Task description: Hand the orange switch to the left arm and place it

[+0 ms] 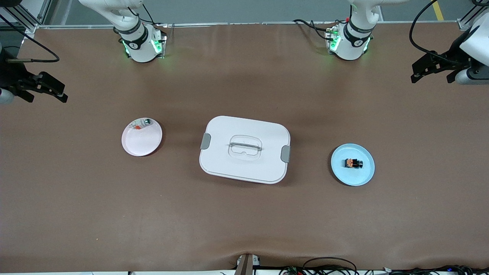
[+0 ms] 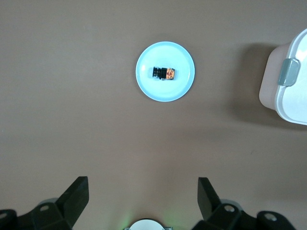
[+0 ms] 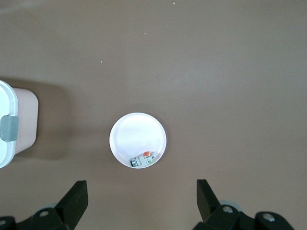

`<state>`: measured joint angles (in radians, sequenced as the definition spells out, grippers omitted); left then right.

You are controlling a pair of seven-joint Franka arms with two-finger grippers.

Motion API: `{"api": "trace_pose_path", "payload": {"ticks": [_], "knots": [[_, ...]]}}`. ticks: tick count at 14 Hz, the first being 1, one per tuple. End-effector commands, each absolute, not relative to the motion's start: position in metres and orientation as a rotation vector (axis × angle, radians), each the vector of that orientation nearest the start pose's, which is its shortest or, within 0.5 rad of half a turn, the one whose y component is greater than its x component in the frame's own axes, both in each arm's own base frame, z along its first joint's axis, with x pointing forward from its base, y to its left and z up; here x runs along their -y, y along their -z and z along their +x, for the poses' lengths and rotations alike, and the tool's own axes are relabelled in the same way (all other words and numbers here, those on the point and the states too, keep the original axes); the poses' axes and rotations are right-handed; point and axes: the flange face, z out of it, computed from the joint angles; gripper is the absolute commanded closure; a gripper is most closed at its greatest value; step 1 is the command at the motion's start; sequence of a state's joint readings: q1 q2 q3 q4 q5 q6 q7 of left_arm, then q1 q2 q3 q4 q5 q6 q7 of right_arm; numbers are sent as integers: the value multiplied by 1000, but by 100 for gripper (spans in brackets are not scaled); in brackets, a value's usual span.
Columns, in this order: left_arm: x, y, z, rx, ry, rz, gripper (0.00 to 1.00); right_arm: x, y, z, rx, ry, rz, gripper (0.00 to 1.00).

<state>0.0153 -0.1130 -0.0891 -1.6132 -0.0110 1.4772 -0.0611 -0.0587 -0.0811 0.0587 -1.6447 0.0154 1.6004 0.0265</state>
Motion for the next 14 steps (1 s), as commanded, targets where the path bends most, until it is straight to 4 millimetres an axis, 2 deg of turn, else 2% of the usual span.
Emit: {"api": "trace_pose_path", "payload": {"ticks": [1,6,8,10,14], "knots": [[40,-668,517,-27,8,-3126,0,-4,-639,523,-39,79,-3144,0],[42,-660,523,-6,-18,-3128,0,-3,-639,523,-44,81,-3134,0],[44,-657,524,54,-29,-3125,0,-1,-639,522,-56,79,-3128,0],[46,-659,523,117,-24,-3122,0,-1,-639,522,-61,74,-3118,0],[43,-660,520,108,-30,-3117,0,-1,-639,522,-58,73,-3118,0]]}}
